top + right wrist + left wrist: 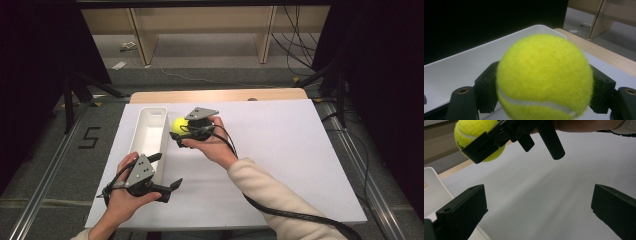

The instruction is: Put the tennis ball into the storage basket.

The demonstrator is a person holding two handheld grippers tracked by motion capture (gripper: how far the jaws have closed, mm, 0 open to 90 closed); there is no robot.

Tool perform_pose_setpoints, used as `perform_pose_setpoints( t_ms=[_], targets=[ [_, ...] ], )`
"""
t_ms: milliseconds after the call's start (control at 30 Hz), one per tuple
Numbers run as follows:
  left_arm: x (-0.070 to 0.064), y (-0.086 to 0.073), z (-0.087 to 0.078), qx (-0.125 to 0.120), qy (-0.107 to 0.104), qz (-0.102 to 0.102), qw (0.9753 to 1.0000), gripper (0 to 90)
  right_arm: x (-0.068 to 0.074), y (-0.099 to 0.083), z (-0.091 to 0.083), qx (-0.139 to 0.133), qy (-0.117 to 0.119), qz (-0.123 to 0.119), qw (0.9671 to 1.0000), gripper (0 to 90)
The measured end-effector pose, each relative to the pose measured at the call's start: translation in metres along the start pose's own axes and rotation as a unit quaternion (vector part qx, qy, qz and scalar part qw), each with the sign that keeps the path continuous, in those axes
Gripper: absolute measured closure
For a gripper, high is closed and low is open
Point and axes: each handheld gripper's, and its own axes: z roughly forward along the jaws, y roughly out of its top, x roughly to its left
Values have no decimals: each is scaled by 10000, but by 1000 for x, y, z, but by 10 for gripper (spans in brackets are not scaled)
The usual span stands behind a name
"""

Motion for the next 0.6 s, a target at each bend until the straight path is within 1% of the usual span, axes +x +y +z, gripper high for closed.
perform_pose_setpoints(
  t_ms=[600],
  targets=[
    [0,0,0,-8,8,23,10000,0,2,6,4,-19,20,-18,10000,266]
  ],
)
